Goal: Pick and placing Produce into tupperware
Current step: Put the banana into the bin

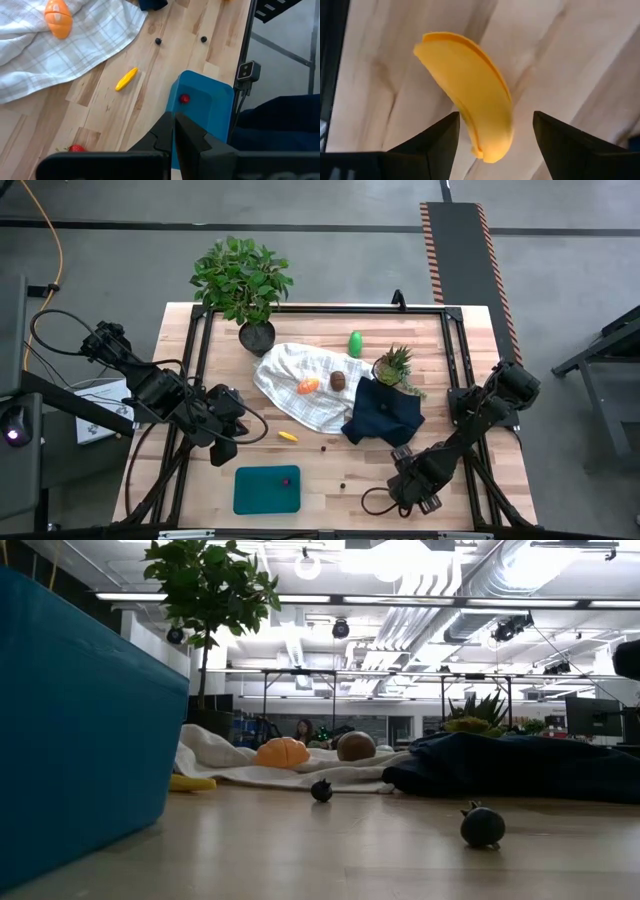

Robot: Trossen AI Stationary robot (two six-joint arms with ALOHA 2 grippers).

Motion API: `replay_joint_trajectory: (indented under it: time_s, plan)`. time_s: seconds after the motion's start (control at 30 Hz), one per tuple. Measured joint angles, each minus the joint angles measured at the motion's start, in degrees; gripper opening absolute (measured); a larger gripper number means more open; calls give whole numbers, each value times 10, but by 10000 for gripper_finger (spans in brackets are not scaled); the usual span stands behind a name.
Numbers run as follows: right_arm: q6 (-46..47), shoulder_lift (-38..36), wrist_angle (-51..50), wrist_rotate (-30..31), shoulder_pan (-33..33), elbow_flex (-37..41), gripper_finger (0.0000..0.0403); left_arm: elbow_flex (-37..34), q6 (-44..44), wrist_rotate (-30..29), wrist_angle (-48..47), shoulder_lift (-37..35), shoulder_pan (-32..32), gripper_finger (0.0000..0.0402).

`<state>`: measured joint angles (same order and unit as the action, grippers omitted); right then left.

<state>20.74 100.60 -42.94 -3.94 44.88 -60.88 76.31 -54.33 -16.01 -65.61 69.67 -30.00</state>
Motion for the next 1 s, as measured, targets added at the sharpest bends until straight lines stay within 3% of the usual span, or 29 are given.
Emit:
replay_joint_trajectory:
  time_s: [0.2,1.0]
  plan:
    - [39,0,7,31,-4,0,243,0,0,0,-1,0,0,6]
    - [50,25,37,19,-11,-1,242,0,0,5,-1,0,0,5]
